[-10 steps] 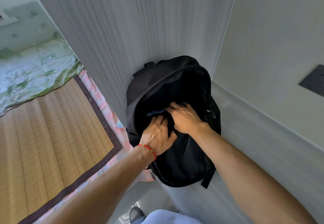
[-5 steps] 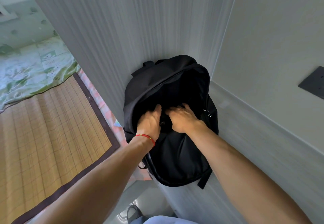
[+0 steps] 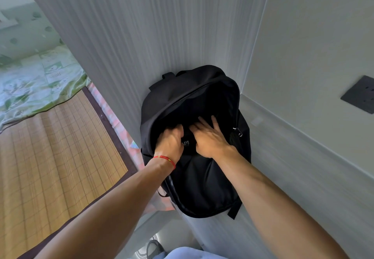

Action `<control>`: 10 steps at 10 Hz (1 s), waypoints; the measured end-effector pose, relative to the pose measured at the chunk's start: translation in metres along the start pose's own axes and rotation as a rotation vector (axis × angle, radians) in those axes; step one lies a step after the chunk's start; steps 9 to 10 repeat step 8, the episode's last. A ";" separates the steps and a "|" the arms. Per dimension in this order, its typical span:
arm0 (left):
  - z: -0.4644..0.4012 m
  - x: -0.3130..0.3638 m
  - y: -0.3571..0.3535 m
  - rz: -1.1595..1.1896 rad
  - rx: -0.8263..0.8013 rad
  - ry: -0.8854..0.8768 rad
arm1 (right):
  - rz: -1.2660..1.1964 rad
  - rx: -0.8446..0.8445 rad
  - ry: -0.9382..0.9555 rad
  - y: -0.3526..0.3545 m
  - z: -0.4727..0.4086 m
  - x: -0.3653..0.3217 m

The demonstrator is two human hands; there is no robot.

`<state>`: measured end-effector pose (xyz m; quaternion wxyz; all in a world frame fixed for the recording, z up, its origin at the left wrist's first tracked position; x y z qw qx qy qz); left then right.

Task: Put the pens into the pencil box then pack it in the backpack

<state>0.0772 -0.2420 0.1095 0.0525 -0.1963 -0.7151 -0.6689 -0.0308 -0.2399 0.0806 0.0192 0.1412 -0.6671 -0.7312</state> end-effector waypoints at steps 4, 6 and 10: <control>0.006 0.008 -0.021 -0.105 -0.089 -0.042 | -0.004 0.099 -0.092 0.007 0.036 0.015; 0.022 0.022 -0.002 0.080 -0.040 -0.130 | -0.075 0.161 -0.074 0.010 0.050 0.011; 0.040 0.022 0.019 0.368 -0.006 -0.202 | -0.270 0.316 -0.120 0.028 0.076 0.006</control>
Point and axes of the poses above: each hand's wrist, its own z-axis away from the middle knuckle, its own y-axis out of the back of the hand, x = y × z, the point moved 9 cm from there along -z, towards the middle knuckle, and after that the axes turned 2 degrees about x, right-handed, at the moved point
